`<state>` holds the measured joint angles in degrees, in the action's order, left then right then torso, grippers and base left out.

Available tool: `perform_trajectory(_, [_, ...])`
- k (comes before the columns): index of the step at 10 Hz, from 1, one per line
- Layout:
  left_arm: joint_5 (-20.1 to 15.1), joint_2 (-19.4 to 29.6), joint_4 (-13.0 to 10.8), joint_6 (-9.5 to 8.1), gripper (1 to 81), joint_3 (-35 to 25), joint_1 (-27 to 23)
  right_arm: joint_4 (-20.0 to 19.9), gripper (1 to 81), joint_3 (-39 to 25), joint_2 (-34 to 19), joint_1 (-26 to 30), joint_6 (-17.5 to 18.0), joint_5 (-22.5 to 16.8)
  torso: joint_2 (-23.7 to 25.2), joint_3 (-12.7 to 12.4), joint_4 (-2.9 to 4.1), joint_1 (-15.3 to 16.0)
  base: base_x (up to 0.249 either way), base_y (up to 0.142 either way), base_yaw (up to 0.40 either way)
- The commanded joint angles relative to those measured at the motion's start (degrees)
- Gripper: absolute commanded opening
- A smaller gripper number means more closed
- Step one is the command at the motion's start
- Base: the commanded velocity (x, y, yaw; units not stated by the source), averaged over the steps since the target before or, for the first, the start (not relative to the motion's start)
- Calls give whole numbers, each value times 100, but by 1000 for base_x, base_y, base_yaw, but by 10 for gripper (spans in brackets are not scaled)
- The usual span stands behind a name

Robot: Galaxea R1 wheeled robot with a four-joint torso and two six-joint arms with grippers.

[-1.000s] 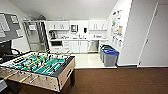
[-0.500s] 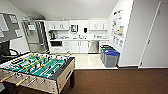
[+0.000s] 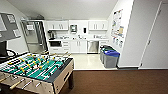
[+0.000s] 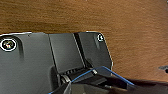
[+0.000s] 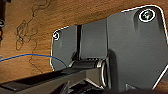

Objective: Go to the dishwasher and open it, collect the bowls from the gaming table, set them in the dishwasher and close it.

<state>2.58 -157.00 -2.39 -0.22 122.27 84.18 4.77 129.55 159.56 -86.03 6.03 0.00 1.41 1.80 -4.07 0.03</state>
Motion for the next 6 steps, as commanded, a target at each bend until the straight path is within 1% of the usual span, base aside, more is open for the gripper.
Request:
perform_trajectory(1, [-285, 72, -60, 4, 811, -168, -327, 33, 811, -62, -71, 283, 12, -290, 0, 0, 0, 0, 91, -63, 0])
perform_trajectory(3, [-285, 72, -60, 4, 811, -168, -318, 42, 811, -54, -71, 274, 12, -281, 0, 0, 0, -2, 91, -63, 0])
perform_trajectory(6, [-285, 160, -60, 4, 811, -300, -327, 51, 811, -28, -18, 292, 3, -282, 0, 0, 0, 0, 91, 0, 0])
